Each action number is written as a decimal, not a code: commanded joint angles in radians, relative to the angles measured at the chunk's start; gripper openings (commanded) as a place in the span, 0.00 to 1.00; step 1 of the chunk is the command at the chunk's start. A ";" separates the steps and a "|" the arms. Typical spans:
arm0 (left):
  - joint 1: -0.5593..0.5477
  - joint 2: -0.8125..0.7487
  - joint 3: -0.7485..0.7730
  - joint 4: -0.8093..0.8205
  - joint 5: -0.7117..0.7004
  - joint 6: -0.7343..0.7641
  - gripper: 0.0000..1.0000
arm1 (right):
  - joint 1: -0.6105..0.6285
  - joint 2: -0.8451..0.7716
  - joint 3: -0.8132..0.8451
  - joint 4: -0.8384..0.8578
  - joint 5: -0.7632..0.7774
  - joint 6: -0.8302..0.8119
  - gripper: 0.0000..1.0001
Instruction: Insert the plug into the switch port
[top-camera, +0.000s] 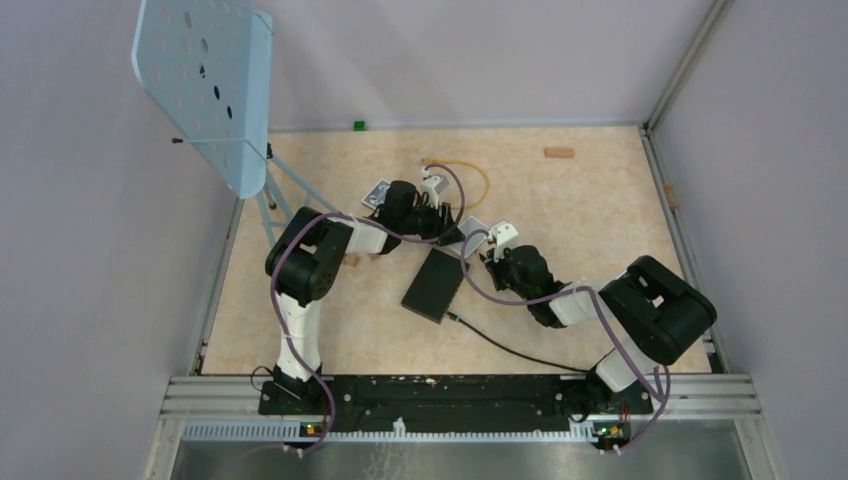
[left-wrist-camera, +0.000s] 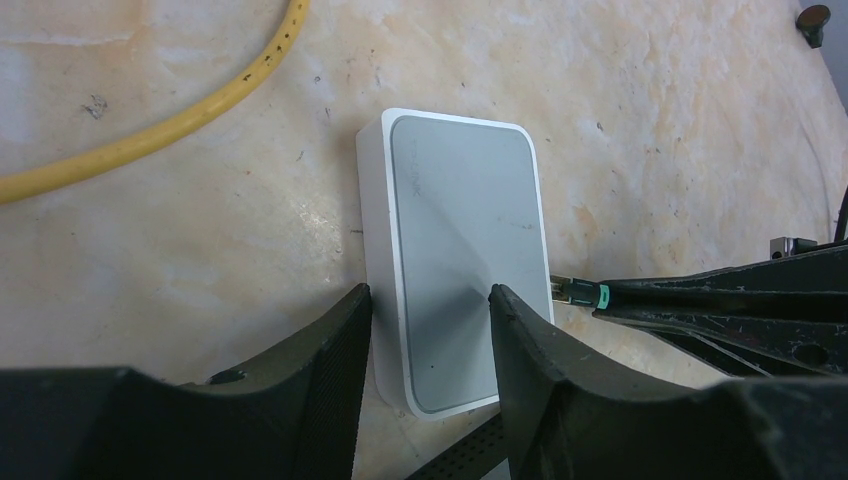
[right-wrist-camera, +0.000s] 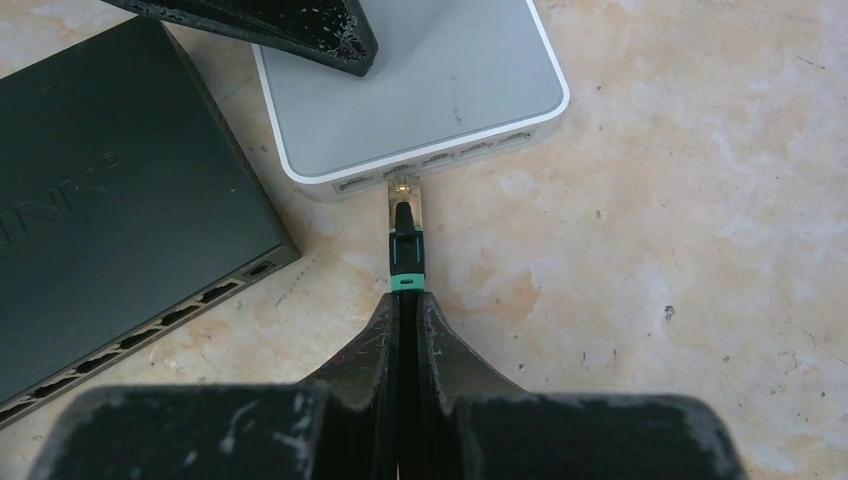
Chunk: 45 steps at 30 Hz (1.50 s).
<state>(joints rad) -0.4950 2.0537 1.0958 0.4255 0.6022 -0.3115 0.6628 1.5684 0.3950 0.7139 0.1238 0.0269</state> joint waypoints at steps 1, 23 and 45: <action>-0.017 0.034 -0.008 -0.044 0.018 0.013 0.53 | -0.007 -0.042 0.021 0.097 0.003 0.013 0.00; -0.023 0.045 -0.008 -0.051 0.043 0.035 0.53 | -0.007 0.000 0.010 0.176 -0.052 0.007 0.00; -0.023 0.055 0.007 -0.071 0.022 0.046 0.54 | -0.007 -0.070 -0.029 0.166 -0.023 0.006 0.00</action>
<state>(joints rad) -0.4980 2.0682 1.1023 0.4492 0.6098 -0.2802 0.6624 1.5482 0.3664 0.7956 0.0967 0.0265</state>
